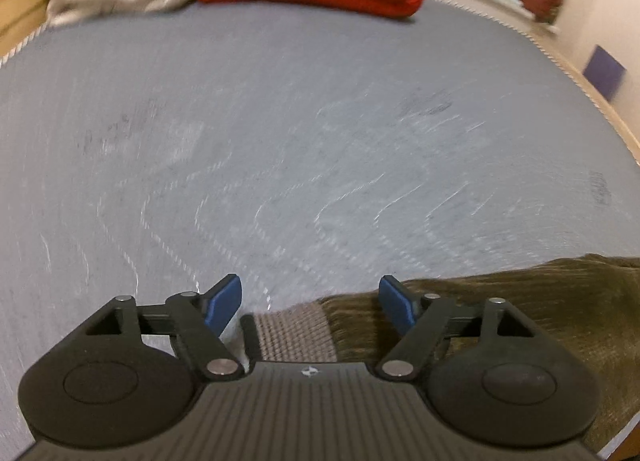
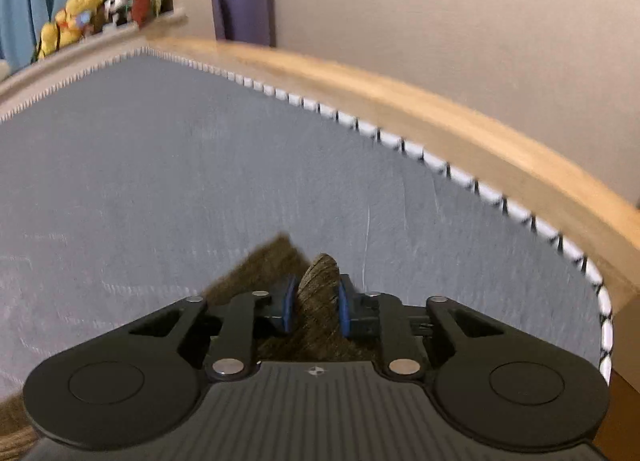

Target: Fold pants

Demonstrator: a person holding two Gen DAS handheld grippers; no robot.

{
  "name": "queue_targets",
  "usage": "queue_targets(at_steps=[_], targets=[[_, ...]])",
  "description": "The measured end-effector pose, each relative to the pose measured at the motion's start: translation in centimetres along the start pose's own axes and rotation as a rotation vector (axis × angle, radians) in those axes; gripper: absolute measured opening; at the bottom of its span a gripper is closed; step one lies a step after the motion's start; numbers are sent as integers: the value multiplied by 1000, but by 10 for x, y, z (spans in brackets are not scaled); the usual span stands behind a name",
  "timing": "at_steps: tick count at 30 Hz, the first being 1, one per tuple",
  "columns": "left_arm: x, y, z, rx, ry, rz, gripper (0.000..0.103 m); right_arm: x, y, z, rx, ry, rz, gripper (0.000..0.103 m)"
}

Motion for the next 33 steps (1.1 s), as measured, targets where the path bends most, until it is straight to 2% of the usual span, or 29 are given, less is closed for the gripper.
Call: queue_targets(at_steps=[3, 4, 6, 7, 8, 10, 11, 12, 14, 16, 19, 20, 22, 25, 27, 28, 29, 30, 31, 32, 33], targets=[[-8, -4, 10, 61, -7, 43, 81, 15, 21, 5, -24, -5, -125, 18], [-8, -4, 12, 79, -29, 50, 75, 21, 27, 9, -23, -3, -167, 18], [-6, -5, 15, 31, -5, 47, 56, 27, 35, 19, -17, -8, -235, 19], [-2, -3, 15, 18, -2, 39, 54, 23, 36, 23, -14, -19, -225, 20], [2, -2, 19, 47, -6, 26, 52, 12, 34, 26, -15, -26, -178, 23], [6, -5, 30, 103, 2, 12, 50, -12, 22, 25, -28, -57, -41, 26], [5, -7, 30, 105, 5, 14, 51, -17, 16, 21, -41, -79, -11, 33], [4, -9, 28, 85, 6, 17, 51, -19, 11, 16, -49, -97, 1, 48], [5, -9, 23, 11, 14, 24, 55, -11, 11, 4, -65, -136, -10, 65], [12, -5, 17, -18, 51, 9, 58, 5, 17, -13, -97, -145, -60, 67], [41, 5, 5, -98, 128, -101, 58, 32, 20, -41, -118, -140, -126, 68], [51, 6, -3, -122, 111, -132, 59, 42, 19, -51, -121, -131, -143, 68], [68, 4, -21, -157, 27, -174, 59, 54, 16, -69, -114, -81, -163, 68], [80, -11, -50, -244, -99, -173, 58, 69, 4, -80, -57, -3, -171, 67], [74, -26, -61, -308, -150, -128, 55, 77, -6, -79, -33, 112, -125, 66], [64, -38, -61, -343, -136, -64, 54, 74, -14, -75, -6, 161, -51, 65], [50, -50, -55, -372, -86, 16, 49, 65, -28, -74, 55, 140, 43, 58], [36, -65, -45, -410, -28, 95, 38, 54, -43, -78, 137, 39, 120, 42], [30, -75, -39, -459, -4, 127, 37, 42, -60, -89, 206, -80, 203, 49], [30, -82, -38, -508, -10, 117, 38, 41, -66, -102, 153, -74, 218, 57], [33, -83, -35, -493, -8, 121, 37, 42, -64, -113, 65, -51, 246, 55]])
Point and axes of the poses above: each gripper's, at about its wrist camera, not at the fingertips, and x roughly against the way its jaws point, z to its left, y to its top, the point moved 6 cm from there along -x, roughly the way its jaws point, and after that the axes turned 4 degrees about -y, right-handed, at the moved point
